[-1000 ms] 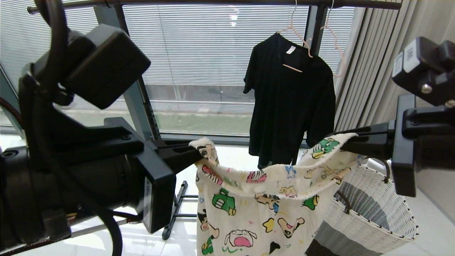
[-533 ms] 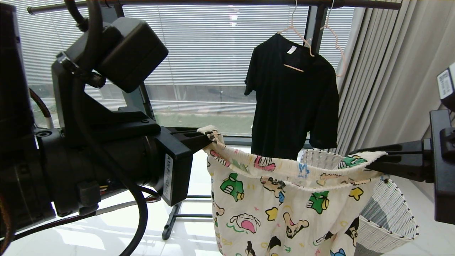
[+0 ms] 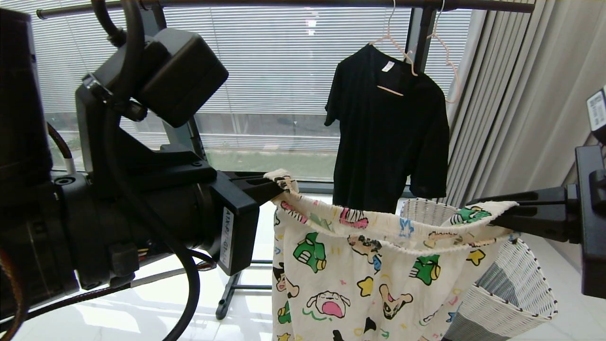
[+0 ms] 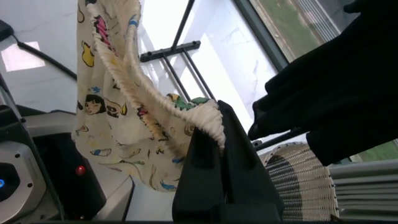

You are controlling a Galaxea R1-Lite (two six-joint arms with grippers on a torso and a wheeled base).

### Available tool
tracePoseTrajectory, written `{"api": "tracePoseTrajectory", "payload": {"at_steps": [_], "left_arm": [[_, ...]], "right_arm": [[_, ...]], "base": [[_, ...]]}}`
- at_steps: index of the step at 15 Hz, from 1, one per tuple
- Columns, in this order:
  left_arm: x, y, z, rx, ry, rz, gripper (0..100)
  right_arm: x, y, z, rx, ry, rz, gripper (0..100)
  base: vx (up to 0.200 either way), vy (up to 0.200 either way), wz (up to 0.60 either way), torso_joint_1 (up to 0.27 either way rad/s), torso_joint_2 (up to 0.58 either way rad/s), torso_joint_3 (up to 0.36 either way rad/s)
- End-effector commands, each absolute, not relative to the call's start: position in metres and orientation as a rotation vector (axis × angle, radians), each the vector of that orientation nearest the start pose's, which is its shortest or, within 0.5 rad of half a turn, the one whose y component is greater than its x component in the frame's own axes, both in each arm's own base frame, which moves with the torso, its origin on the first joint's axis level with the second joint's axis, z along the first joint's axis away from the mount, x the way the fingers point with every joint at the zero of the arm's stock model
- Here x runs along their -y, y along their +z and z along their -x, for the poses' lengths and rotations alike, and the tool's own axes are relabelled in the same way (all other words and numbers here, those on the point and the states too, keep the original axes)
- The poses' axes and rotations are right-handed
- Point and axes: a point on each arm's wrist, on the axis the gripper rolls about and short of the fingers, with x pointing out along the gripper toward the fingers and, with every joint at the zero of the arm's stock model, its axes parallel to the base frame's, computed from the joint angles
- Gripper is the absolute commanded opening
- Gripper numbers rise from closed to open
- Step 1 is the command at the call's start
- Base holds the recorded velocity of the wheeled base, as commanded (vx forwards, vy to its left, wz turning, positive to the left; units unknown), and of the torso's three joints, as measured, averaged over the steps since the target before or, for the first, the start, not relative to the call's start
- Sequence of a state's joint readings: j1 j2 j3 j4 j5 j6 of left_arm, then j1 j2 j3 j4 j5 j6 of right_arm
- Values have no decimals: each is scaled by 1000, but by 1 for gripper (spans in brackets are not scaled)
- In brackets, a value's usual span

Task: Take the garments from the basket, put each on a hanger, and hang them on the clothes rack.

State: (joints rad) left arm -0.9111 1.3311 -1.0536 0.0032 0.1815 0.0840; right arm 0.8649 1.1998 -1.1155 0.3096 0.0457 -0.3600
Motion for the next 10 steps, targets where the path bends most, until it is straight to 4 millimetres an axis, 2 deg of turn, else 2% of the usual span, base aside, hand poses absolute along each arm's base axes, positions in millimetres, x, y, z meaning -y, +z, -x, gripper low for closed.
{"api": "tracePoseTrajectory", "payload": {"at_steps": [1,4,5,10], "left_arm": [[168,288,-135,-213,-734,-229,0],[168,288,-135,-215,-736,-229,0],[168,287,-135,-216,-734,-230,0],[168,284,-136,-228,-731,-238,0]], "right_arm": [[-128,300,-108,-212,962,495,0],[-127,301,-107,-211,960,495,0],[-127,300,-107,-212,958,496,100],[-122,303,-103,-197,956,477,100]], "base": [[0,0,0,0,0,0],[0,0,0,0,0,0],[0,0,0,0,0,0],[0,0,0,0,0,0]]}}
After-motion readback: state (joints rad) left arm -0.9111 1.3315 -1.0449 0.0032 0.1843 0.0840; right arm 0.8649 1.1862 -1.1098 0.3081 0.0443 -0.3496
